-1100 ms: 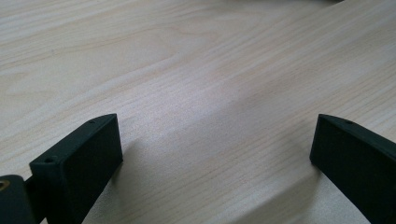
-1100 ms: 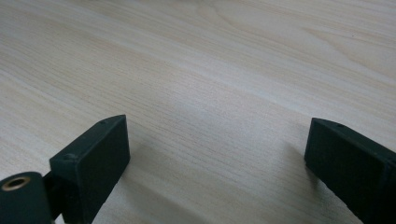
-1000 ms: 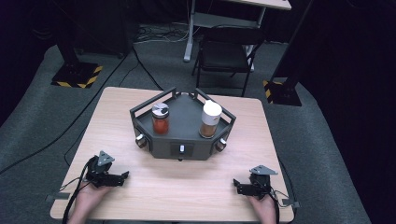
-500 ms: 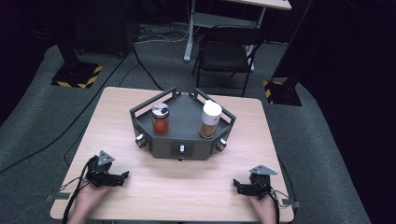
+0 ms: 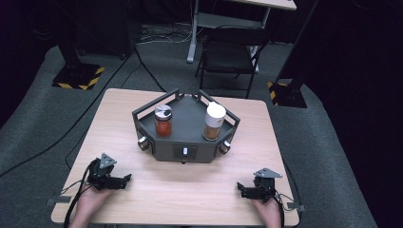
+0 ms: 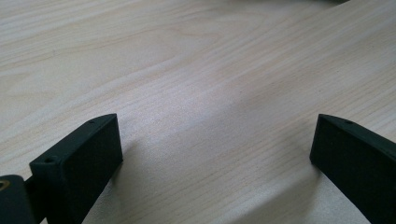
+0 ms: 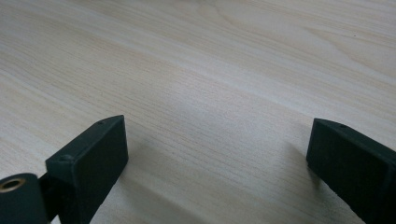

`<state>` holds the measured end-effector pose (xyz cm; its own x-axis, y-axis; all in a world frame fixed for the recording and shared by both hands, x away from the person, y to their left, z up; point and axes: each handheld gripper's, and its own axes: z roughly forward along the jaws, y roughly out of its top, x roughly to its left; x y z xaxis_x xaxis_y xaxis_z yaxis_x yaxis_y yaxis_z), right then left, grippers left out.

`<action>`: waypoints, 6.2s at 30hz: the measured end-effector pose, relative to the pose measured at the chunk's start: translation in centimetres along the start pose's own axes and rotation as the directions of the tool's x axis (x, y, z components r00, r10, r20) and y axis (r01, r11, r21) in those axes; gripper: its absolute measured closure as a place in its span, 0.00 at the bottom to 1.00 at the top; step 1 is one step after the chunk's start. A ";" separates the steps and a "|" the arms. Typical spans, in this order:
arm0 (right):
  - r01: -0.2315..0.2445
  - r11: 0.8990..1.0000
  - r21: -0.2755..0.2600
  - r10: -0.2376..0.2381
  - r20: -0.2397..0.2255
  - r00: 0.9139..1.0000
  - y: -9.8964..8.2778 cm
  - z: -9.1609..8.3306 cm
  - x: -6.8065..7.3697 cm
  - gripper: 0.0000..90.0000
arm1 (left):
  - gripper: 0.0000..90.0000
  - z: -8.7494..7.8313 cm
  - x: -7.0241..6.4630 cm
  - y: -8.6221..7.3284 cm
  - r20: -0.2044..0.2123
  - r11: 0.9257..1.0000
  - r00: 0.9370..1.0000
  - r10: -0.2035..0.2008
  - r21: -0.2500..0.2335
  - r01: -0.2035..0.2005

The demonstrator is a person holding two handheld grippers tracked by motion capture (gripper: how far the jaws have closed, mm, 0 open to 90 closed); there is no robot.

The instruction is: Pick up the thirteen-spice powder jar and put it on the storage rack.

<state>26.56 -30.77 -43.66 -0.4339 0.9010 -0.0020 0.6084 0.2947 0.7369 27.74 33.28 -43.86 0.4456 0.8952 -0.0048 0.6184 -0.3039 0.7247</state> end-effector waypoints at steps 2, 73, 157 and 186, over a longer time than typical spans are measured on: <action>0.000 1.000 0.000 0.000 0.000 1.000 0.0 0.0 0.0 0.05 | 0.02 0.0 0.0 0.0 0.000 1.000 1.000 0.000 0.000 0.000; -0.001 1.000 0.003 0.001 0.001 1.000 0.0 0.0 0.1 0.04 | 0.02 0.0 -0.1 0.0 -0.002 1.000 1.000 -0.002 -0.001 0.002; -0.001 1.000 0.004 0.001 0.001 1.000 0.0 0.0 0.1 0.03 | 0.02 -0.1 -0.3 -0.1 -0.007 1.000 1.000 -0.006 0.001 0.006; -0.001 1.000 0.005 0.001 0.001 1.000 0.1 0.0 0.1 0.03 | 0.02 -0.1 -0.3 -0.1 -0.007 1.000 1.000 -0.006 0.001 0.006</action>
<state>26.55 -30.66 -43.63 -0.4330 0.9014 -0.0022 0.6117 0.2957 0.7337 27.50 33.09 -43.84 0.4376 0.8992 -0.0043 0.6218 -0.2991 0.7238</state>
